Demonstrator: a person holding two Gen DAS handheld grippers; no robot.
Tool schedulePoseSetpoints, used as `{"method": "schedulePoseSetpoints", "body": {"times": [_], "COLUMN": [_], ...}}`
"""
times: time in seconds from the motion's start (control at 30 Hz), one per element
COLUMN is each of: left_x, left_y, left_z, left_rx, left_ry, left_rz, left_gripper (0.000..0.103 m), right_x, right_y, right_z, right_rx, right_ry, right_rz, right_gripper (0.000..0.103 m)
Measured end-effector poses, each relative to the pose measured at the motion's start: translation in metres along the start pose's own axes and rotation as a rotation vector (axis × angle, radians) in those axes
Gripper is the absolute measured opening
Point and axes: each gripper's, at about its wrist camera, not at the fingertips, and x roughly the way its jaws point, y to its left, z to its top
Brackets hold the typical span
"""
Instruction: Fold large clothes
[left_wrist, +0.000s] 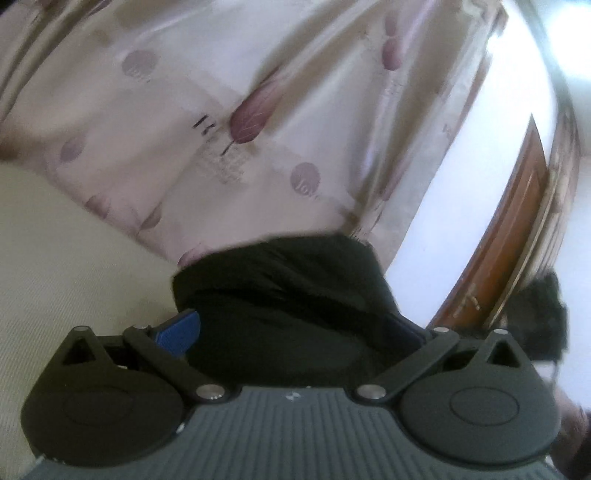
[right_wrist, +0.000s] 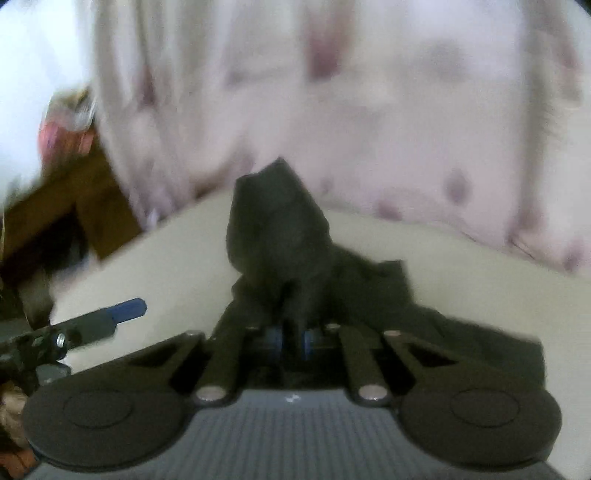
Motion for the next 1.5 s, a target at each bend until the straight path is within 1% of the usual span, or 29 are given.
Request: {"method": "schedulePoseSetpoints", "body": {"times": [0.1,0.2,0.23,0.3,0.33,0.37,0.4,0.43,0.5,0.57,0.6,0.63,0.67,0.7,0.77,0.8,0.83,0.9,0.93,0.97,1.0,1.03,1.07,1.13,1.17,1.27,1.37,1.43,1.5], "left_x": [0.028,0.064,0.077,0.104,0.116,0.125,0.129,0.128,0.124,0.120,0.115,0.108,0.104,0.101,0.096,0.092,0.084,0.075,0.070,0.066,0.064,0.059,0.052,0.041,0.038,0.034,0.043,0.062,0.079], "left_y": [-0.031,-0.065,-0.077,-0.093,-0.095,-0.093,-0.086,-0.077,-0.067,-0.062,-0.060,-0.060,-0.061,-0.063,-0.065,-0.065,-0.064,-0.065,-0.064,-0.061,-0.052,-0.043,-0.035,-0.025,-0.022,-0.027,-0.046,-0.060,-0.064], "left_z": [0.003,-0.004,-0.011,-0.034,-0.048,-0.058,-0.062,-0.063,-0.063,-0.063,-0.063,-0.065,-0.067,-0.068,-0.069,-0.070,-0.072,-0.073,-0.074,-0.075,-0.074,-0.073,-0.072,-0.069,-0.066,-0.054,-0.044,-0.046,-0.053], "left_rx": [0.076,0.178,0.230,0.322,0.340,0.330,0.291,0.228,0.148,0.113,0.099,0.093,0.099,0.108,0.102,0.096,0.092,0.093,0.088,0.088,0.067,0.031,-0.007,-0.026,-0.020,0.048,0.138,0.231,0.231], "left_ry": [0.004,0.015,0.027,0.065,0.087,0.093,0.086,0.065,0.038,0.020,0.005,-0.009,-0.021,-0.029,-0.042,-0.048,-0.055,-0.067,-0.075,-0.068,-0.061,-0.060,-0.062,-0.058,-0.048,-0.050,-0.059,-0.031,-0.002], "left_rz": [-0.049,-0.097,-0.107,-0.130,-0.136,-0.135,-0.155,-0.198,-0.212,-0.191,-0.185,-0.181,-0.175,-0.166,-0.145,-0.139,-0.136,-0.129,-0.059,-0.009,-0.003,-0.024,-0.014,0.018,0.024,0.050,0.045,0.046,-0.005], "left_gripper": [0.103,0.103,0.103,0.103,0.103,0.103,0.103,0.103,0.103,0.103,0.103,0.103,0.103,0.103,0.103,0.103,0.103,0.101,0.102,0.102,0.103,0.103,0.103,0.103,0.103,0.103,0.103,0.103,0.103], "right_x": [-0.040,-0.059,-0.065,-0.069,-0.071,-0.074,-0.078,-0.082,-0.092,-0.092,-0.089,-0.082,-0.076,-0.069,-0.054,-0.044,-0.035,-0.012,0.004,0.014,0.024,0.033,0.041,0.045,0.042,0.015,-0.017,-0.038,-0.057], "right_y": [-0.047,-0.098,-0.113,-0.137,-0.142,-0.146,-0.154,-0.159,-0.157,-0.158,-0.156,-0.153,-0.150,-0.144,-0.134,-0.127,-0.118,-0.101,-0.090,-0.083,-0.076,-0.068,-0.059,-0.056,-0.053,-0.045,-0.052,-0.059,-0.068], "right_z": [-0.035,-0.076,-0.089,-0.113,-0.121,-0.127,-0.131,-0.130,-0.122,-0.108,-0.098,-0.086,-0.079,-0.071,-0.055,-0.044,-0.035,-0.020,-0.013,-0.011,-0.009,-0.007,-0.007,-0.014,-0.015,-0.021,-0.034,-0.051,-0.068], "right_rx": [0.190,0.375,0.427,0.502,0.516,0.537,0.573,0.584,0.551,0.544,0.536,0.519,0.506,0.481,0.440,0.430,0.406,0.332,0.268,0.237,0.212,0.167,0.115,0.140,0.119,0.061,0.100,0.129,0.187], "right_ry": [-0.114,-0.197,-0.215,-0.225,-0.228,-0.239,-0.248,-0.240,-0.241,-0.234,-0.219,-0.196,-0.169,-0.154,-0.128,-0.110,-0.082,-0.010,0.043,0.067,0.088,0.111,0.141,0.156,0.152,0.071,0.004,-0.022,-0.059], "right_rz": [-0.007,-0.056,-0.077,-0.067,-0.068,-0.065,-0.027,0.016,-0.008,0.049,0.072,0.055,0.026,0.024,0.093,0.159,0.195,0.181,0.160,0.149,0.141,0.116,0.097,0.109,0.104,0.093,0.071,0.061,0.048], "right_gripper": [0.007,0.001,0.001,0.001,0.001,0.001,0.003,0.003,0.007,0.015,0.031,0.063,0.081,0.092,0.092,0.092,0.091,0.091,0.090,0.087,0.072,0.021,0.016,0.012,0.010,0.007,0.006,0.006,0.005]}}
